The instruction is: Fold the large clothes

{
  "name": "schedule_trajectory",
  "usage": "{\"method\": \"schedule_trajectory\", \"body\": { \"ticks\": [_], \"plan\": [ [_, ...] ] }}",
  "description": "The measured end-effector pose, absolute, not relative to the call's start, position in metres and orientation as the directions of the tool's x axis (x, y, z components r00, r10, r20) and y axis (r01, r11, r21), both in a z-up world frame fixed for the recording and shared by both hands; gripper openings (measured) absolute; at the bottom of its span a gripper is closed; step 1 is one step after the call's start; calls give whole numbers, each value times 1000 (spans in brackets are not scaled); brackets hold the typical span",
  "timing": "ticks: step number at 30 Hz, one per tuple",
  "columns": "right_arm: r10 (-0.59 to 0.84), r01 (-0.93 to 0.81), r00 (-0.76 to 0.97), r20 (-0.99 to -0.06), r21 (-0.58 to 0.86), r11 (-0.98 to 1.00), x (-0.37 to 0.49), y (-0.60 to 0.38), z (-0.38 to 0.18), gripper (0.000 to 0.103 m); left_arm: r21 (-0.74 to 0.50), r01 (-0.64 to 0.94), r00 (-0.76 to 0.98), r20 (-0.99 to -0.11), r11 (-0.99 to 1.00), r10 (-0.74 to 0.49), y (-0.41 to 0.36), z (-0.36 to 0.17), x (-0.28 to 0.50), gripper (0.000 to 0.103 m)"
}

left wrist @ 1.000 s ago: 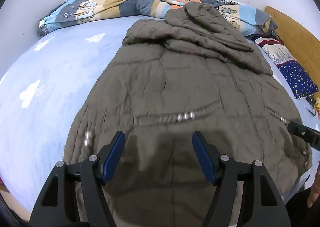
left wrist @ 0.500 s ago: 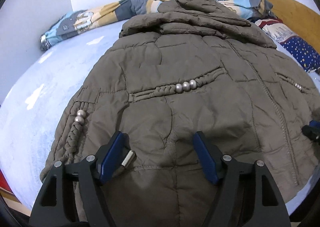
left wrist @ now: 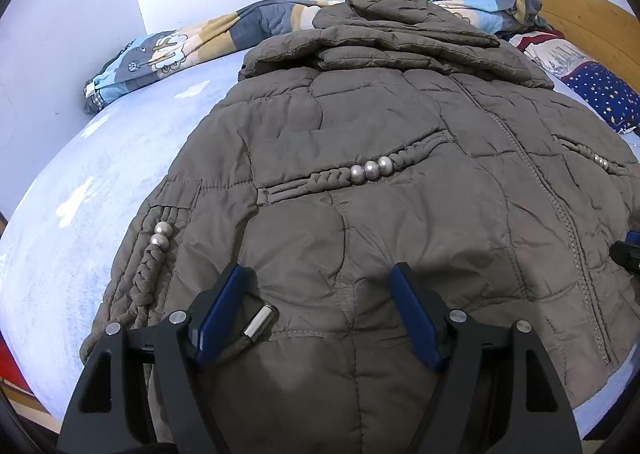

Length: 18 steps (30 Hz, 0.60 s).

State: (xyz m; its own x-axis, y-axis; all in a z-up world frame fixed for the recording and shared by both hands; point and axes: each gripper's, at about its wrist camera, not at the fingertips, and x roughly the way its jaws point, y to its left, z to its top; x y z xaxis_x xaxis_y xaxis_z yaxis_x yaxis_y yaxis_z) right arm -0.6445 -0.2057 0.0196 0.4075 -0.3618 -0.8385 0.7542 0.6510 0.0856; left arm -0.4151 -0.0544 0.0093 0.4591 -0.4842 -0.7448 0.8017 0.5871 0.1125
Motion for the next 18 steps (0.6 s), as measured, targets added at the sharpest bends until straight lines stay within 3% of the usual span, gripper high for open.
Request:
{"method": "schedule_trajectory", "body": {
  "ticks": [18],
  "plan": [
    [-366, 754, 405, -838, 79, 653, -644, -206, 18, 60, 134, 797, 480, -733, 589, -482, -55, 7, -417, 77]
  ]
}}
